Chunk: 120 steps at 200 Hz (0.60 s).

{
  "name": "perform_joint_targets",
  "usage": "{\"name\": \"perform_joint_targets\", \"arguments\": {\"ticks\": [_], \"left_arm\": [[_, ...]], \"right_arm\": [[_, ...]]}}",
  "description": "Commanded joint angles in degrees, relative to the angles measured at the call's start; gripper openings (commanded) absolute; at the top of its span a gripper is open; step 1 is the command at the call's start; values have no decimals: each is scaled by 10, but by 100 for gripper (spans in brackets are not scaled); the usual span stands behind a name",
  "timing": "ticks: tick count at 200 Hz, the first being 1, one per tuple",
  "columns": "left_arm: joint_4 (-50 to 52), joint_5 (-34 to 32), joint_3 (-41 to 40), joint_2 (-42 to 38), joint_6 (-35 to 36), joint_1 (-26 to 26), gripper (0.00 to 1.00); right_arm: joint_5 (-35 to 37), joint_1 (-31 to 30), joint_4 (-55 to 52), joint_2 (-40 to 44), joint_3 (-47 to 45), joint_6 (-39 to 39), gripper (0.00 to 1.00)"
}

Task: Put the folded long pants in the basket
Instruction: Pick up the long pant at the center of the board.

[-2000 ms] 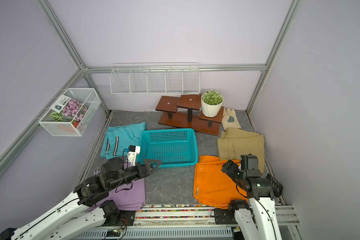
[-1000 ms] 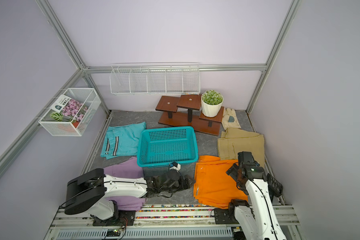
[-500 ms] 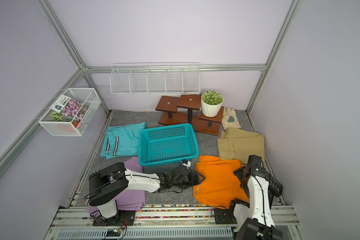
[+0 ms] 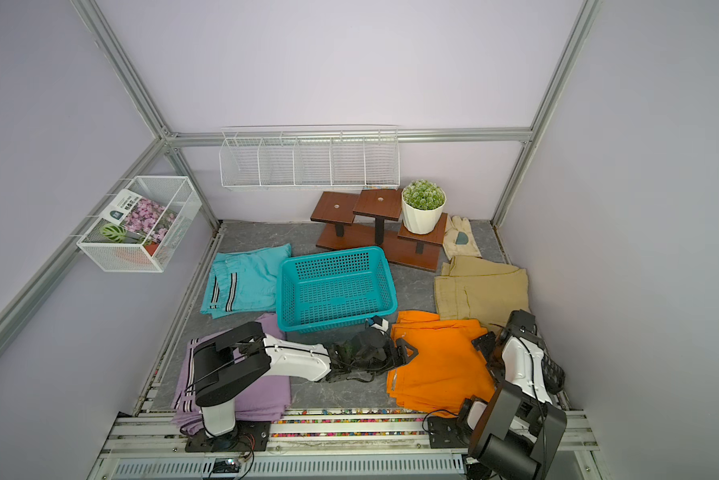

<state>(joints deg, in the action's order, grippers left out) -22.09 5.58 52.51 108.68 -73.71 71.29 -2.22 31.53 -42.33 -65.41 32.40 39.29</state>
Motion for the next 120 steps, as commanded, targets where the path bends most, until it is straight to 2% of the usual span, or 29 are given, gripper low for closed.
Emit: {"name": "perform_joint_targets", "arguments": {"ticks": [1,35,70,100,120], "left_arm": [[99,-19,6,27,1,5,93],[116,-23,11,30,-11,9,93],[128,-25,20,40,-16,7,92],[109,-25,9,56,-23,7,88],[105,-28,2,58,-26,7,82]], "right_arm": [[-2,3,6,8,5,-20,98],[-91,3,47,-20,-16,-49,97],[-123,3,62,-10,-28,-54,96],[-165,1,99,-28,-51,-52,96],[-183,1,114,-56,-53,-53,92]]}}
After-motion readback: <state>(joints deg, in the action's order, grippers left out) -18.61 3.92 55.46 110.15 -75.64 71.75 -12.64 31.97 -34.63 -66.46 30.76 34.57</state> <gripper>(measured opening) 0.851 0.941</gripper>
